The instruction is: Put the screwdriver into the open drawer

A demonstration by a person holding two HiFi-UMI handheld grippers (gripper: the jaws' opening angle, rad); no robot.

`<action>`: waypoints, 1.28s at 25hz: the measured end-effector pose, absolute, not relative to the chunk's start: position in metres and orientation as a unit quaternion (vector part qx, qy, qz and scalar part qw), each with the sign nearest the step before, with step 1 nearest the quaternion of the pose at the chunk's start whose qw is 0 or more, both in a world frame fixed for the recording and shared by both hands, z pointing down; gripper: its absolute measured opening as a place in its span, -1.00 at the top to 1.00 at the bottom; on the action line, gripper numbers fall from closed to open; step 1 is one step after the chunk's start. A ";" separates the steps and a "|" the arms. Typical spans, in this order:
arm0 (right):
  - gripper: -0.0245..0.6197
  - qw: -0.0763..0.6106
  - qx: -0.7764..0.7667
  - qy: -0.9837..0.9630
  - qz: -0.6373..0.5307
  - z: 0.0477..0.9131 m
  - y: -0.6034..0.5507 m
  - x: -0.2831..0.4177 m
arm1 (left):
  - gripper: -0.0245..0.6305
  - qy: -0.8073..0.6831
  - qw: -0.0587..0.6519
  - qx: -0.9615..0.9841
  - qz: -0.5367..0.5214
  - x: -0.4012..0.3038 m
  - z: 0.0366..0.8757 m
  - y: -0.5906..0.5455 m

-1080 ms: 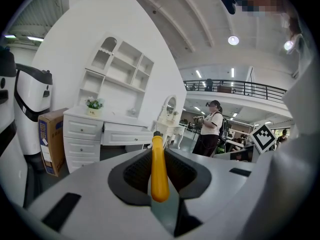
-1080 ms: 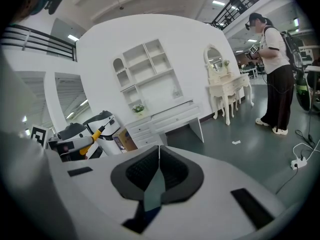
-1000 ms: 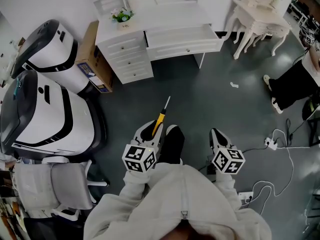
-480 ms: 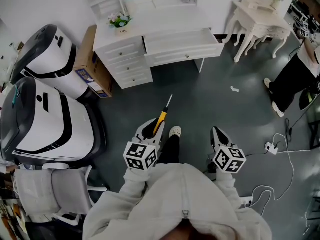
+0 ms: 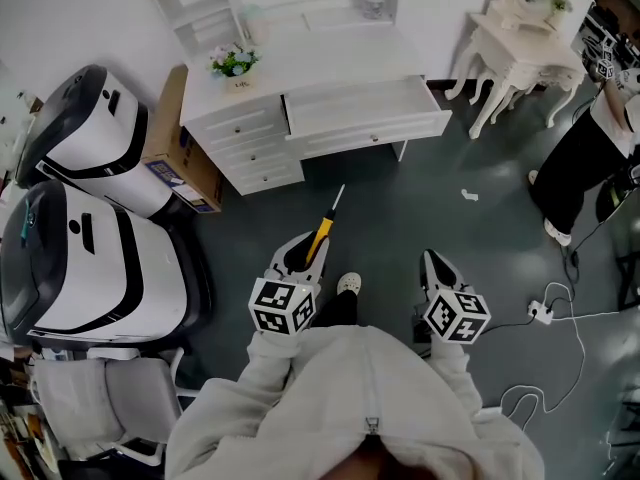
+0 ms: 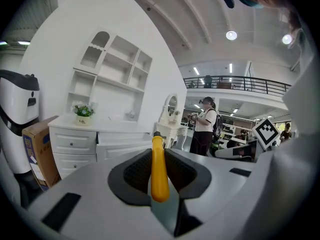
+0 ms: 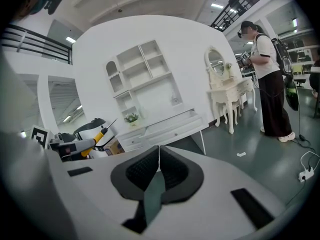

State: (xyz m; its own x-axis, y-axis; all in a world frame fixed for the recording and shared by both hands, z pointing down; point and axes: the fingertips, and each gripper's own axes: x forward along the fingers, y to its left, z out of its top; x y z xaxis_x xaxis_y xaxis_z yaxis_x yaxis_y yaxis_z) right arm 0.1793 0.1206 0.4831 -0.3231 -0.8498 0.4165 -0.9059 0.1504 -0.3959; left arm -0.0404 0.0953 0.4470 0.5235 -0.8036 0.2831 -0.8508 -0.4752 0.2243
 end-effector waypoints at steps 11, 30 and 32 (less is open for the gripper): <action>0.82 0.059 0.579 -0.775 0.246 0.462 0.032 0.172 | 0.66 -0.482 0.174 0.856 0.060 -0.043 0.447 0.012; 0.82 0.030 0.586 -0.790 0.178 0.449 -0.077 0.154 | 0.66 -0.461 0.159 0.871 0.062 -0.051 0.455 -0.097; 0.82 0.031 0.586 -0.789 0.182 0.452 -0.080 0.151 | 0.66 -0.459 0.162 0.871 0.065 -0.054 0.458 -0.099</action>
